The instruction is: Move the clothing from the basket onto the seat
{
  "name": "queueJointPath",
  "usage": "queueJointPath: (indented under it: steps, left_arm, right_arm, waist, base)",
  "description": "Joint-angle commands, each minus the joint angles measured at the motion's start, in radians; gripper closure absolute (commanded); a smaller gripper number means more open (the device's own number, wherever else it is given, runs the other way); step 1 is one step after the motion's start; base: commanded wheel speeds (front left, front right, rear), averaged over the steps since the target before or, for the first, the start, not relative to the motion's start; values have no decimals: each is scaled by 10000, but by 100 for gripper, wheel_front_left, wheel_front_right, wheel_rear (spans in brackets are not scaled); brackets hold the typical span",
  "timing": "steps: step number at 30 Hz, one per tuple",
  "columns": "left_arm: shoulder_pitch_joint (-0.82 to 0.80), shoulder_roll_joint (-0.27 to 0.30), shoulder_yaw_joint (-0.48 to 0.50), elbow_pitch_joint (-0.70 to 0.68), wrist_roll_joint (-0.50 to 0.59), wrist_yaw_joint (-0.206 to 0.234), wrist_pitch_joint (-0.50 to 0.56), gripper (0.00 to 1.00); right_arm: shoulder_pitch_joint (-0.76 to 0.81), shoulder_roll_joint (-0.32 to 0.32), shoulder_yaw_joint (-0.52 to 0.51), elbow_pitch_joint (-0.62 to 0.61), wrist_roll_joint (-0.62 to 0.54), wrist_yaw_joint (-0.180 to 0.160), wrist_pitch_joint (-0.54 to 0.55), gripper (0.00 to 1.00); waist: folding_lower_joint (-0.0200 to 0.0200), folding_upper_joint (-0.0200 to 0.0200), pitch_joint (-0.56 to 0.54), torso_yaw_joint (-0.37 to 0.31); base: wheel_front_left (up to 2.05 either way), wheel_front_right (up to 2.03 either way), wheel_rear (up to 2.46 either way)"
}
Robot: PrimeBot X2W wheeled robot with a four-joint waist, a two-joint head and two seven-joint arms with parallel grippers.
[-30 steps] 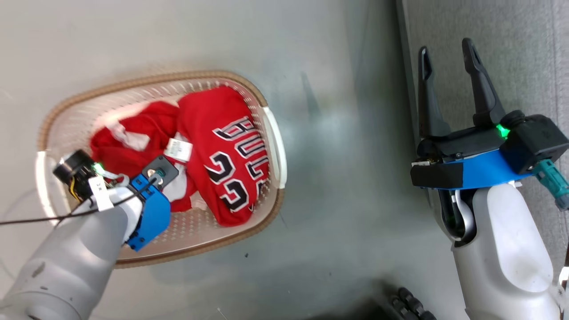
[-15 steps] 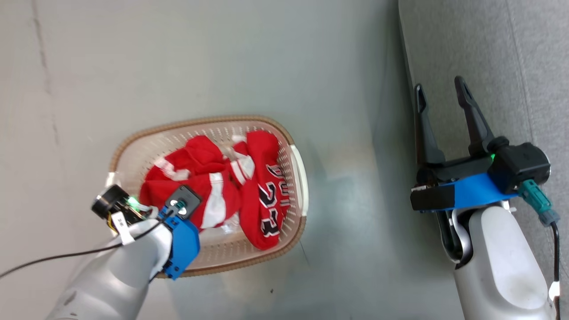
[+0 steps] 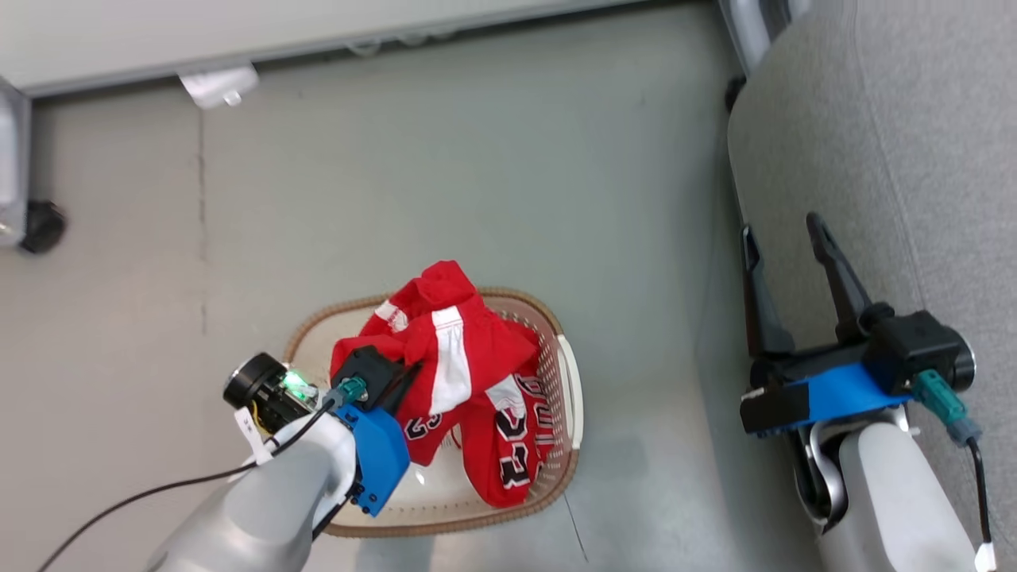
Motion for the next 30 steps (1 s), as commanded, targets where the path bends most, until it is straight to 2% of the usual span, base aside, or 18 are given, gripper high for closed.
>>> queueJointPath:
  steps: [1, 6, 19, 30]
  left_arm:
    - [175, 74, 129, -218, 15, 61, -45, 100]
    - [629, 224, 648, -1278, 116, 221, -45, 100]
    - [1677, 194, 2163, -3623, 295, 466, -42, 100]
    - [2347, 106, 2675, -4758, 474, 441, -43, 100]
  right_arm:
    - [196, -57, -7, 50, 25, -7, -53, 0]
    - [569, -123, 9, 219, 112, -7, -54, 0]
    - [1554, -54, 171, 515, 202, -7, -53, 0]
    - [2312, -63, 407, 750, 284, -7, -53, 0]
  waist:
    - [2, 0, -505, 198]
    - [2, 0, -1199, 361]
    - [2, 0, -2827, 580]
    - [2, 0, -3952, 605]
  base:
    - [0, 0, 0]
    - [0, 0, 0]
    - [0, 0, 0]
    - [0, 0, 0]
